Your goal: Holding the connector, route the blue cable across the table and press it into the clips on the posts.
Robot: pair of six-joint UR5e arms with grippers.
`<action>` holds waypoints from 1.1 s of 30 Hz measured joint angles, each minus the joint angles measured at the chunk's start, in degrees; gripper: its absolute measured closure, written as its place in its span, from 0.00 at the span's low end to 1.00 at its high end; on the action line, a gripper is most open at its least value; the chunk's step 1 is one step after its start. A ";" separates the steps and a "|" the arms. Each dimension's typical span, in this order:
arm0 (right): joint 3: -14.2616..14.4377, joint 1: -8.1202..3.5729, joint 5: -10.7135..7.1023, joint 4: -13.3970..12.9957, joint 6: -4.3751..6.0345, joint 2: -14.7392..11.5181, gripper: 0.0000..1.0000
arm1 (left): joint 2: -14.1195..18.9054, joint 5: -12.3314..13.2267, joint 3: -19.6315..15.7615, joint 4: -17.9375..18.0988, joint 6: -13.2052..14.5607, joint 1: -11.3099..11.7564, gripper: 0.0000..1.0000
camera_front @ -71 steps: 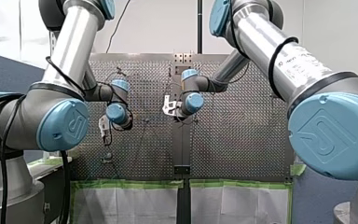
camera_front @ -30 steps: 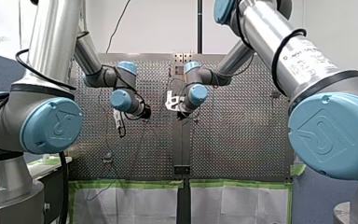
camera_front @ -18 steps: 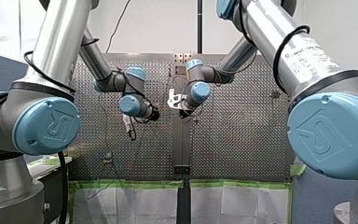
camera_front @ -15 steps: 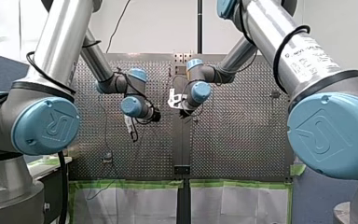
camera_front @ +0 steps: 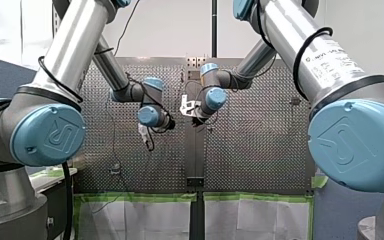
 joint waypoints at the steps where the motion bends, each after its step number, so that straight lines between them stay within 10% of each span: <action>1: 0.00 0.00 -0.10 -0.01 0.02 0.01 1.00 | -0.03 0.11 0.23 0.00 -0.09 0.01 0.01; 15: -0.01 -0.08 -0.65 -0.18 0.06 0.02 1.00 | -3.25 -0.16 3.22 -2.30 0.35 -0.82 0.01; 18: -0.01 -0.09 -0.65 -0.19 0.07 0.02 1.00 | -3.31 -0.76 3.40 -2.22 0.35 -0.89 0.28; 23: -0.01 -0.08 -0.65 -0.19 0.03 0.02 1.00 | -3.19 -1.95 3.45 -2.13 0.41 -1.10 1.00; 33: -0.02 -0.28 -0.69 -0.20 -0.11 0.00 1.00 | -1.88 -3.23 3.47 -3.96 0.60 -1.27 1.00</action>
